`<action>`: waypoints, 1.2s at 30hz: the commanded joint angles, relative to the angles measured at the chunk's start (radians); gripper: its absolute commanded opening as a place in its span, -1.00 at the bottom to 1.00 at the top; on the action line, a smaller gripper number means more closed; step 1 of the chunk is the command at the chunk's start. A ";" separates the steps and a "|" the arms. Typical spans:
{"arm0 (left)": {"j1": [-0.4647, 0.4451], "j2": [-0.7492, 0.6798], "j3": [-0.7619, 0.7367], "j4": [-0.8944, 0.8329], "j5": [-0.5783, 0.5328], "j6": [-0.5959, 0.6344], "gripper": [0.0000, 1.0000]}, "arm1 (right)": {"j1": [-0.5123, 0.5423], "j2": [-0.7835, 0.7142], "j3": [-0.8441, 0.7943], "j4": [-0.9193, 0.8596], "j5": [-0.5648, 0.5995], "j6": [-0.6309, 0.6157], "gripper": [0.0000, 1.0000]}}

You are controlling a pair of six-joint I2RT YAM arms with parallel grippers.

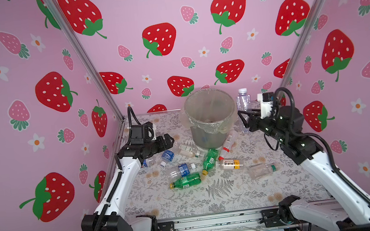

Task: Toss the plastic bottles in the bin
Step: 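Carry the clear bottle over the bin and open the right gripper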

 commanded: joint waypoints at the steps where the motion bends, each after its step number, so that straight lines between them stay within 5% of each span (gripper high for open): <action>1: 0.011 -0.011 0.015 -0.018 -0.009 0.012 0.98 | 0.005 0.244 0.228 -0.011 0.048 -0.037 0.18; 5: 0.018 -0.016 0.015 -0.021 -0.012 0.014 0.98 | 0.005 0.526 0.619 -0.204 -0.010 -0.092 0.61; 6: 0.023 -0.016 0.017 -0.020 -0.011 0.014 0.98 | 0.005 0.556 0.678 -0.246 -0.016 -0.101 0.96; 8: 0.028 -0.016 0.018 -0.024 -0.007 0.011 0.98 | 0.005 0.551 0.697 -0.273 0.007 -0.110 0.99; 17: 0.054 -0.015 0.017 -0.018 0.025 -0.003 0.98 | -0.013 0.100 0.147 -0.054 0.162 -0.129 0.99; 36: 0.055 -0.030 0.008 -0.014 0.016 0.008 0.98 | -0.037 -0.171 -0.234 -0.163 0.163 -0.080 0.99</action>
